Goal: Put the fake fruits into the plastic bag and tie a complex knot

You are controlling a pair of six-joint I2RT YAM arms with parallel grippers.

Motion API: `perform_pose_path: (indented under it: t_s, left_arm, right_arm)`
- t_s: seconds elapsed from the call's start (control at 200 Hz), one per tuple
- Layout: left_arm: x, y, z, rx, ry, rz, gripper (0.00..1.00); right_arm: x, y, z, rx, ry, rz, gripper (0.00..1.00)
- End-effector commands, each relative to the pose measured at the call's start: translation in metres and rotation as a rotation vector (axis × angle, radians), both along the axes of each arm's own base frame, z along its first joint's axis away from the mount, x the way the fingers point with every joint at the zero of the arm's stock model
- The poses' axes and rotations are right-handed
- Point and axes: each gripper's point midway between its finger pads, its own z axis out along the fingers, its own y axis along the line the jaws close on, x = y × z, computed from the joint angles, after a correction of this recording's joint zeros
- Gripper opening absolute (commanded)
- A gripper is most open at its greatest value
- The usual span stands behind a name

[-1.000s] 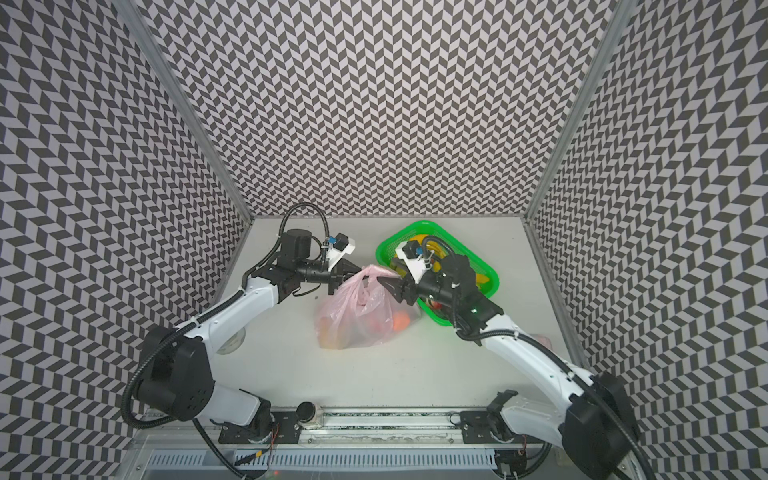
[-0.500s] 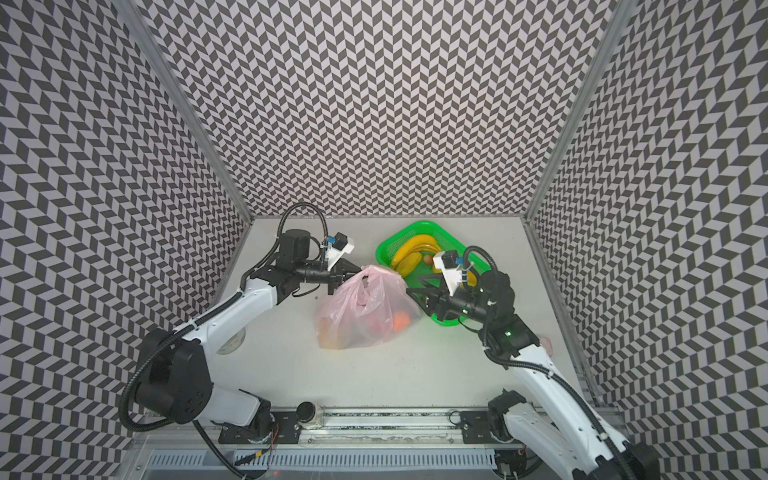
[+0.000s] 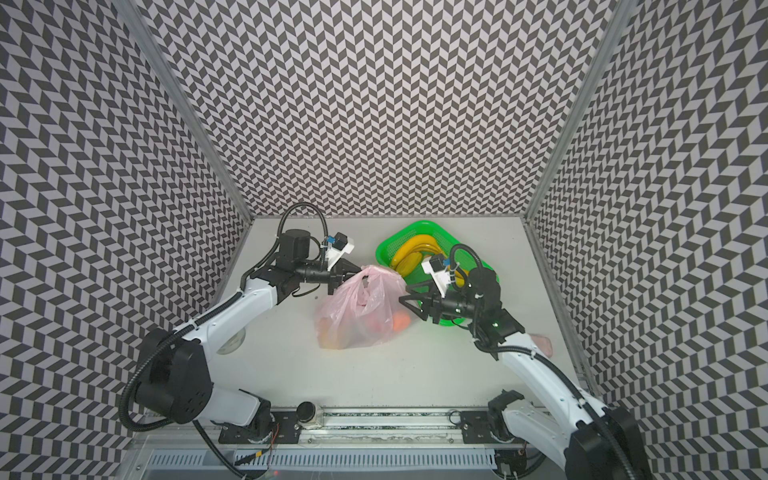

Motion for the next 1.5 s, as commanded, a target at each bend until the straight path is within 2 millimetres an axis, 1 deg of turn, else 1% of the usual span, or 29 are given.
perform_pose_path:
  t_s: [0.0, 0.205, 0.32, 0.481, 0.561, 0.686, 0.821, 0.971, 1.132, 1.212, 1.332, 1.497]
  left_arm:
    - [-0.003, -0.002, 0.009, -0.012, -0.023, -0.017, 0.00]
    - [-0.003, -0.002, 0.010, -0.014, -0.029, -0.020, 0.00]
    - [-0.003, -0.002, 0.009, -0.013, -0.024, -0.022, 0.00]
    - [-0.004, -0.002, 0.010, -0.013, -0.028, -0.022, 0.00]
    - [-0.004, -0.002, 0.010, -0.013, -0.026, -0.023, 0.00]
    - [-0.004, -0.002, 0.010, -0.013, -0.029, -0.024, 0.00]
    - [-0.005, -0.002, 0.011, -0.013, -0.031, -0.024, 0.00]
    - [-0.005, -0.002, 0.010, -0.012, -0.033, -0.022, 0.00]
    - [-0.004, -0.001, 0.011, -0.006, -0.042, -0.010, 0.00]
    - [-0.003, 0.000, 0.013, -0.004, -0.052, 0.001, 0.00]
    - [0.003, 0.004, 0.014, 0.008, -0.061, 0.051, 0.00]
    - [0.014, 0.015, 0.013, 0.001, -0.032, 0.131, 0.00]
  right_arm:
    - [0.007, 0.006, 0.037, 0.046, -0.142, 0.000, 0.50]
    - [0.013, 0.018, 0.041, 0.042, -0.156, 0.011, 0.49]
    - [0.016, 0.021, 0.044, 0.040, -0.168, 0.002, 0.47]
    - [0.021, 0.023, 0.047, 0.030, -0.186, -0.016, 0.47]
    - [0.023, 0.024, 0.048, 0.027, -0.195, -0.027, 0.44]
    - [0.025, 0.027, 0.044, 0.018, -0.188, -0.022, 0.40]
    - [0.030, 0.029, 0.044, 0.012, -0.194, -0.047, 0.39]
    - [0.032, 0.031, 0.046, 0.010, -0.198, -0.052, 0.29]
    - [0.033, 0.031, 0.047, 0.008, -0.194, -0.064, 0.08]
    - [0.034, 0.028, 0.047, 0.000, -0.194, -0.084, 0.00]
    - [0.034, 0.022, 0.044, -0.023, -0.182, -0.116, 0.00]
    - [0.033, 0.015, 0.032, -0.067, -0.117, -0.159, 0.00]
